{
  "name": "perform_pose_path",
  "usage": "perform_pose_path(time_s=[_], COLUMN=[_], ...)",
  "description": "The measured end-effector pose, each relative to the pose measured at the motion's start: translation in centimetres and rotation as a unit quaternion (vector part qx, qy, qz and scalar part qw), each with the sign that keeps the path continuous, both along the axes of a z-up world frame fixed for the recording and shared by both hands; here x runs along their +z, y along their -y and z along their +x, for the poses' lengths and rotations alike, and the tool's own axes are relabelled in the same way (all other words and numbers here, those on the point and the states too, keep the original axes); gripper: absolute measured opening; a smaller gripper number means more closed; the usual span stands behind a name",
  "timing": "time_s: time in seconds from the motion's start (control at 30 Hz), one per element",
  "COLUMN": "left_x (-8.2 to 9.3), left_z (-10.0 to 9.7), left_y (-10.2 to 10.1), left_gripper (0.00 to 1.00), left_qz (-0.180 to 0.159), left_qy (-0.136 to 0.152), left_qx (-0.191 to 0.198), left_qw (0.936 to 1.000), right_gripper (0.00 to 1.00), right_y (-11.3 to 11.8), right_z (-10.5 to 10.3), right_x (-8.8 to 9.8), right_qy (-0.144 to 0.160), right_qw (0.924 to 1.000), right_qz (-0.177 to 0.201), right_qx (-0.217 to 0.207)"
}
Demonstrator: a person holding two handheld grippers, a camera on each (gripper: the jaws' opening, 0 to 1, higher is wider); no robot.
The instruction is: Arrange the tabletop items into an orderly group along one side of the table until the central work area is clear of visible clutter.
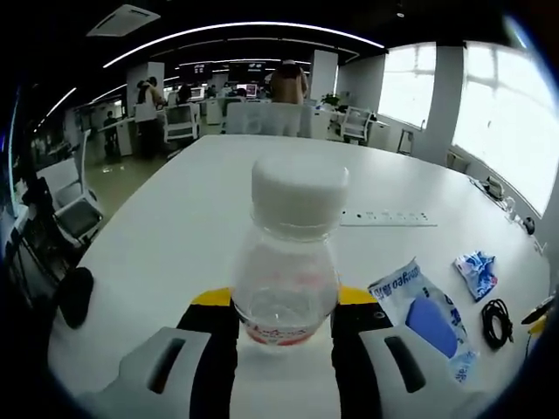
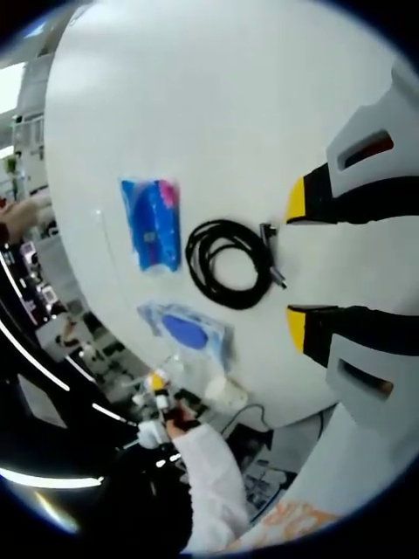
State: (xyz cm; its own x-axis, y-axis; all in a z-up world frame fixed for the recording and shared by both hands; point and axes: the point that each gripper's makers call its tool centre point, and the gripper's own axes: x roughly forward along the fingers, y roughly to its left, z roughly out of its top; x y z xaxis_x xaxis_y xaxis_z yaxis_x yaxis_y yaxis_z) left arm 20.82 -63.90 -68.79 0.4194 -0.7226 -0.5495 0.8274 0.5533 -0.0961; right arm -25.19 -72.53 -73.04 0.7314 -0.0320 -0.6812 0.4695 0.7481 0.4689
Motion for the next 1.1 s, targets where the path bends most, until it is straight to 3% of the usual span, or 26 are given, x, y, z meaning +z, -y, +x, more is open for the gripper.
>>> perform_pose_path(time_s=[0.37,0.6,0.7,0.83,1.1], left_x=[0.6,2.3,2.7,3.0,3.5], left_z=[-0.4,-1.5,-2.2,-3.2,-6.2], left_y=[-0.5,-1.6,-2.3,-3.7,-5.7], left_gripper=[0.43,0.75,0.83,0.85,0.83], left_qz=[-0.018,-0.039,-0.04,-0.027,-0.024], left_qy=[-0.015,-0.02,-0.018,-0.004,-0.015], left_qx=[0.014,-0.002,-0.011,-0.028,-0.043], left_qw=[0.9996,0.9991,0.999,0.9992,0.9987], right_gripper=[0.35,0.35,0.35,0.35,0.35], right_y=[0.0,-0.5,-0.7,-0.8,-0.9], right_z=[0.0,0.4,0.6,0.8,0.3], right_x=[0.2,0.1,0.2,0.4,0.6], right_qy=[0.009,0.014,0.018,0.027,0.043], right_qw=[0.9999,0.9999,0.9998,0.9996,0.9989], right_qz=[0.003,0.007,0.008,0.009,0.015], right_qx=[-0.009,0.0,0.002,0.002,-0.009])
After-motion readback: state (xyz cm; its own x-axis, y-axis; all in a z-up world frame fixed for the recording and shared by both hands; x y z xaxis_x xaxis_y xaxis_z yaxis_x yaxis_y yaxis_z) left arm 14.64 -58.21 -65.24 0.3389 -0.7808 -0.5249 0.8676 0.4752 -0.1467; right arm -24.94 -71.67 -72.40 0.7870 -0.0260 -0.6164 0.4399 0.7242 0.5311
